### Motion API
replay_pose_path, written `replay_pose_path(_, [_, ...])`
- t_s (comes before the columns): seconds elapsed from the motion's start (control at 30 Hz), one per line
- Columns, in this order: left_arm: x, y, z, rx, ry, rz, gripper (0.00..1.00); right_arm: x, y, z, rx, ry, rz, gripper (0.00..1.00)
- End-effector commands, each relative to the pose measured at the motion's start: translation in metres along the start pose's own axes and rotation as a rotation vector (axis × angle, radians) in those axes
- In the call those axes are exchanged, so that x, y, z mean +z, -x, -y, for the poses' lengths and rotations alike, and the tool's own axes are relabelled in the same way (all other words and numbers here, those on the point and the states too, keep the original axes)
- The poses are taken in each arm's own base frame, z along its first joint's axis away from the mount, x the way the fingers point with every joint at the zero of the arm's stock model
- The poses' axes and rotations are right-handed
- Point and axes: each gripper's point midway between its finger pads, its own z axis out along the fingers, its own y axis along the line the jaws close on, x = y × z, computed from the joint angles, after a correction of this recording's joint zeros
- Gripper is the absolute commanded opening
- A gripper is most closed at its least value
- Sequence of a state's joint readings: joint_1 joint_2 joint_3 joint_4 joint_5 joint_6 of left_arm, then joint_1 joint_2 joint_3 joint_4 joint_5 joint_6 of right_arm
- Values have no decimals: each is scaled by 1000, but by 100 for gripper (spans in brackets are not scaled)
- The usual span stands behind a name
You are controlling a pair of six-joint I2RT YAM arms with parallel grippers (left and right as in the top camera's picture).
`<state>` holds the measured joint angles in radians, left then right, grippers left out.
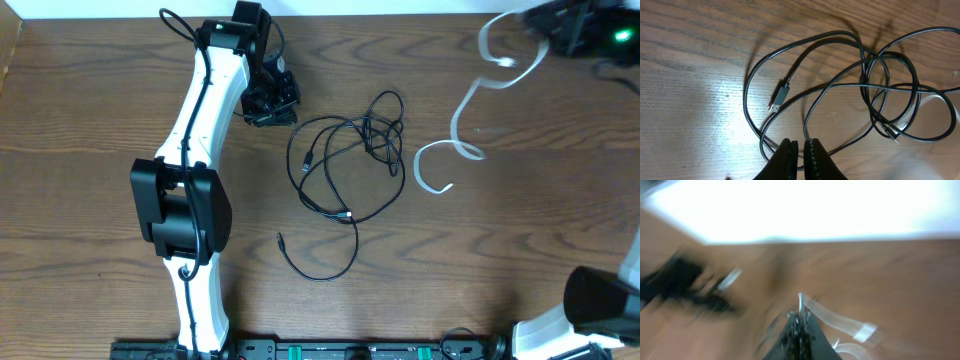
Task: Untangle cables
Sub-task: 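Lift the white cable up-right off the table with the right gripper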
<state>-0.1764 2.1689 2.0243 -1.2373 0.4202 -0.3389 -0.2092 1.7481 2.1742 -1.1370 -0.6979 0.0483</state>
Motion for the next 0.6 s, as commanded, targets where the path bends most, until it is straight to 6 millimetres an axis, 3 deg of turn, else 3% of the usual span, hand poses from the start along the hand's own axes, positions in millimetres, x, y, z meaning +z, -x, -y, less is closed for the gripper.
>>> replay_pose_path(0.0, [2,-2,-2,11,0,-13,11,-47,43,76,99,-410,217,1])
replay_pose_path(0.03, [3,-2,-2,11,0,-13,11,-63,60,93,97,-474,299,1])
replay_pose_path(0.27, [2,-2,-1,12,-1,-12,11,-136,115,138,36,-605,580,1])
replay_pose_path(0.43, [2,-1,-1,14,-3,-7,11,-177,129,185,73,-695,701,1])
replay_pose_path(0.57, [3,1,0,16,-5,-1,11,-179,124,238,109,-747,704,1])
